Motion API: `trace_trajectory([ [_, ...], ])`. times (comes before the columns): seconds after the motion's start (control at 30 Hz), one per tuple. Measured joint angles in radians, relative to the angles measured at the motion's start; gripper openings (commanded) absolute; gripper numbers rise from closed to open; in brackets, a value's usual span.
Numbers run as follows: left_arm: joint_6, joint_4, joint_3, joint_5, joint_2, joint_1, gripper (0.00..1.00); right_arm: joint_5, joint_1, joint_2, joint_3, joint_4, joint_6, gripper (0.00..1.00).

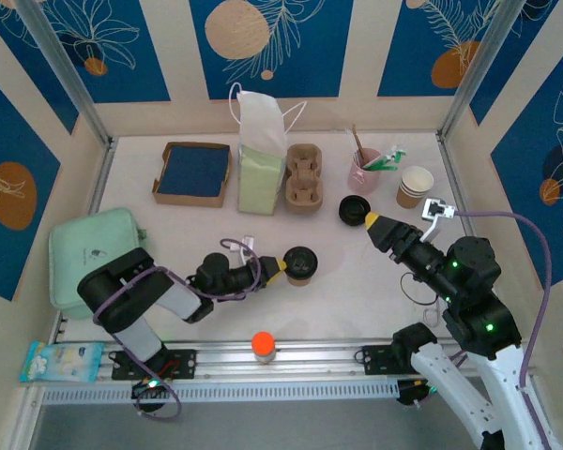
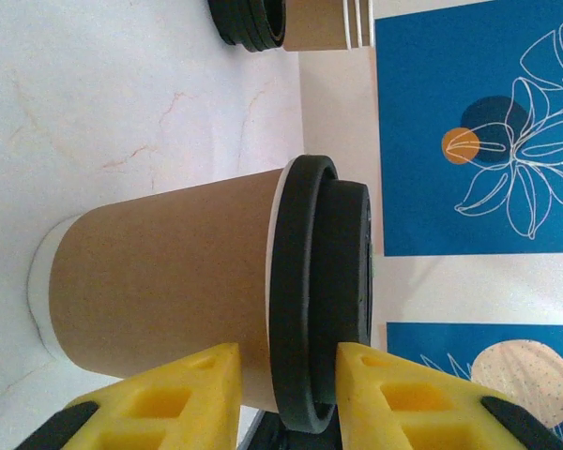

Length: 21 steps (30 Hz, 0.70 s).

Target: Pack the takeout coffee

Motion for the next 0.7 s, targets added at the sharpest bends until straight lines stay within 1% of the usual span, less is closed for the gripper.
trace_trajectory([
  [0.23,0.000,-0.010,0.005,0.000,0.006,0.000,0.33,0.000,-0.006,-0.003,-0.011,-0.006,-0.001,0.63],
  [0.4,0.025,-0.074,0.005,-0.003,-0.023,0.000,0.40,-0.005,-0.017,0.043,-0.009,-0.072,-0.017,0.66],
  [0.47,0.049,-0.137,0.005,-0.007,-0.072,0.000,0.44,-0.020,-0.022,0.092,-0.006,-0.114,-0.035,0.68],
  [0.57,0.108,-0.283,0.016,-0.016,-0.197,0.000,0.55,-0.055,-0.027,0.179,-0.004,-0.174,-0.066,0.70],
  [0.63,0.163,-0.431,0.048,-0.034,-0.303,0.002,0.63,-0.093,-0.028,0.242,-0.005,-0.210,-0.089,0.73],
  [0.7,0.225,-0.583,0.094,-0.064,-0.402,0.006,0.67,-0.127,-0.024,0.299,-0.007,-0.230,-0.105,0.74],
])
